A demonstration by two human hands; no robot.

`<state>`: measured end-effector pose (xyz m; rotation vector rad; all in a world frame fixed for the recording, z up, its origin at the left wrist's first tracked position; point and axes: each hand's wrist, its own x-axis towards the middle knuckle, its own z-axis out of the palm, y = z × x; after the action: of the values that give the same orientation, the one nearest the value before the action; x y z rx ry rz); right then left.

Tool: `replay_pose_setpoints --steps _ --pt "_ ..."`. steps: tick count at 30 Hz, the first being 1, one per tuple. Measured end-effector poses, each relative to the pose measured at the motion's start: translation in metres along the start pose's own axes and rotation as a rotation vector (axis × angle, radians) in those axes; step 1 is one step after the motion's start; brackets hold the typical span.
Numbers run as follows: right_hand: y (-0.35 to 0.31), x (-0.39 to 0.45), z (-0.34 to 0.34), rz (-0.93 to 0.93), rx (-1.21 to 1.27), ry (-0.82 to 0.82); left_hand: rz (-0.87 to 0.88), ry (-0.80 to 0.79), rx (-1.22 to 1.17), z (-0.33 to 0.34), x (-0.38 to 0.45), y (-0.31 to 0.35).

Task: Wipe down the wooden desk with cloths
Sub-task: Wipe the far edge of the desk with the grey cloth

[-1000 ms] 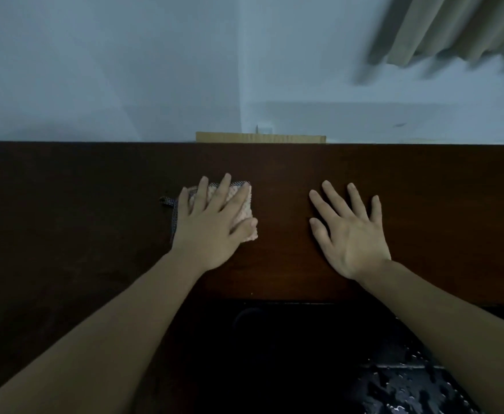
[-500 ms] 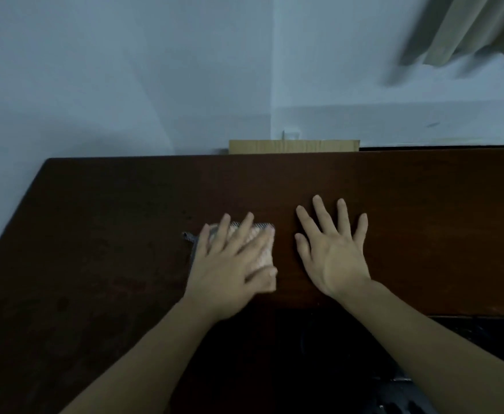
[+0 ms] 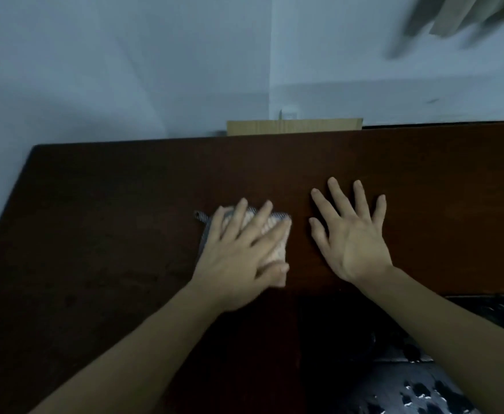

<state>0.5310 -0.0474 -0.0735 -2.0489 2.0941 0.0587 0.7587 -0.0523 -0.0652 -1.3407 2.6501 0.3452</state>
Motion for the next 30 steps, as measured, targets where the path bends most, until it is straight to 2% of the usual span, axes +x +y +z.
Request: replay_pose_setpoints --steps 2,4,10,14,17,20,24,27,30 --pt "-0.001 -0.001 -0.001 -0.003 -0.002 -0.001 0.124 -0.031 0.047 0.005 -0.016 -0.006" --pt "-0.001 0.000 -0.001 -0.001 0.000 -0.008 0.162 -0.040 0.050 0.003 -0.014 -0.019" --pt "0.000 -0.001 0.002 -0.004 0.027 0.024 -0.196 0.009 -0.012 -0.016 0.045 -0.045" --pt "-0.001 0.000 0.002 -0.004 0.034 0.031 -0.307 0.040 -0.047 -0.017 0.067 -0.046" --pt "-0.001 -0.001 0.001 -0.001 0.041 0.039 -0.271 0.052 -0.051 -0.014 0.055 -0.036" --pt "-0.001 -0.001 0.000 -0.001 0.040 0.025 -0.155 0.052 -0.047 -0.004 0.017 -0.021" --pt "-0.002 -0.001 -0.002 0.002 0.019 0.005 -0.047 -0.005 -0.029 0.006 -0.021 -0.015" --pt "-0.001 0.000 -0.001 0.001 0.011 -0.004 -0.093 -0.014 -0.045 0.001 -0.012 -0.024" --pt "0.000 -0.001 0.000 0.004 0.009 -0.006 -0.214 0.013 -0.050 -0.011 0.021 -0.041"
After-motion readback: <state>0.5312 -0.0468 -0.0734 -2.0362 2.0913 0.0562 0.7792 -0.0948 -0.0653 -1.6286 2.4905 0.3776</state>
